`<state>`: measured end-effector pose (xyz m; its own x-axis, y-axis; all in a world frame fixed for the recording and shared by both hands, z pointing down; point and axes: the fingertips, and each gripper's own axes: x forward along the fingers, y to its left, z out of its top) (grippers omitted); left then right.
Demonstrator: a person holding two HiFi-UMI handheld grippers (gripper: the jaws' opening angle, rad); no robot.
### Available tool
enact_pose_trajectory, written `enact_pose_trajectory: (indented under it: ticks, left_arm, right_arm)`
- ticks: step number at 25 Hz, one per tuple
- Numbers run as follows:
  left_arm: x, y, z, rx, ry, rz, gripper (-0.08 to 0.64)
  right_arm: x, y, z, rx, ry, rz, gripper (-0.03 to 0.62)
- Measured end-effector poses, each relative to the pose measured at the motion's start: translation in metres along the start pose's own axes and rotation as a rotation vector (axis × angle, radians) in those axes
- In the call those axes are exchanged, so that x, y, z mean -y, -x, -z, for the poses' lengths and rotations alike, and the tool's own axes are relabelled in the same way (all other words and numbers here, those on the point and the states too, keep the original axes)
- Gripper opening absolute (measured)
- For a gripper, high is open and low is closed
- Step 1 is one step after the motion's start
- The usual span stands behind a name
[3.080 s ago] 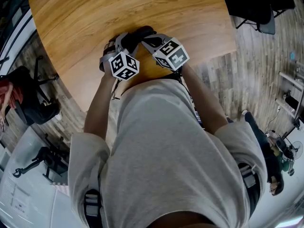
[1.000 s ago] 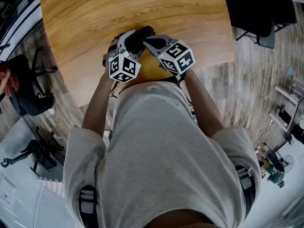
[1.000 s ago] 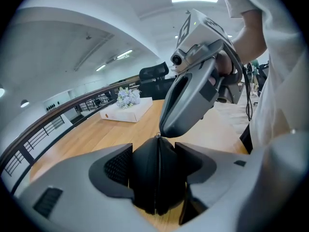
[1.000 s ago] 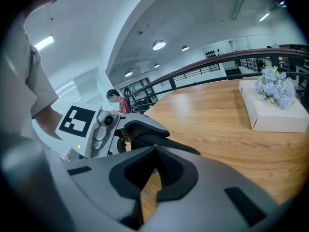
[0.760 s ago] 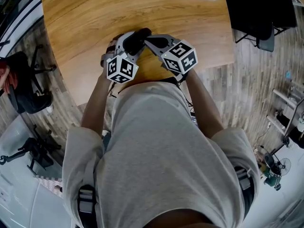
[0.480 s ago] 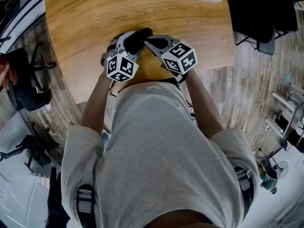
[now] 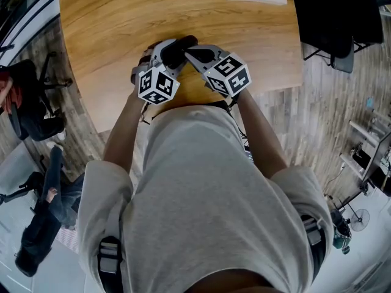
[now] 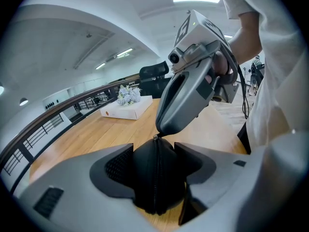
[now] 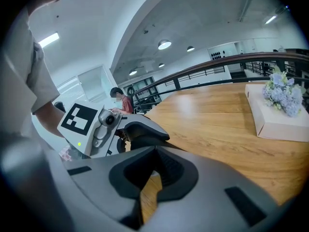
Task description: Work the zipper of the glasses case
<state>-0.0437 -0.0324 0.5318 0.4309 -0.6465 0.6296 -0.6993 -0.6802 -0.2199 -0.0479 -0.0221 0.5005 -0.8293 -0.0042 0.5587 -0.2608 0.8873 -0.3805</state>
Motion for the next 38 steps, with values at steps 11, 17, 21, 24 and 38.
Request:
enact_pose_trajectory:
  ticks: [11, 17, 21, 24, 38]
  left_arm:
    - [-0.002, -0.002, 0.002, -0.021, -0.018, -0.006, 0.275]
    - [-0.001, -0.008, 0.002, -0.042, -0.015, -0.011, 0.275]
    - [0.000, -0.008, -0.004, -0.014, -0.013, -0.004, 0.276]
    - [-0.001, 0.001, -0.013, 0.052, -0.026, 0.003, 0.276]
    - [0.003, 0.020, -0.020, 0.072, -0.013, 0.041, 0.273]
  right_arm:
    - [-0.001, -0.010, 0.006, -0.032, 0.050, 0.039, 0.026]
    - [-0.014, -0.012, 0.007, -0.044, 0.066, 0.003, 0.026]
    - [-0.012, -0.007, 0.004, -0.006, 0.006, -0.018, 0.026]
    - [-0.009, 0.002, -0.003, 0.059, -0.087, -0.066, 0.026]
    - [-0.010, 0.013, -0.007, 0.128, -0.226, -0.159, 0.026]
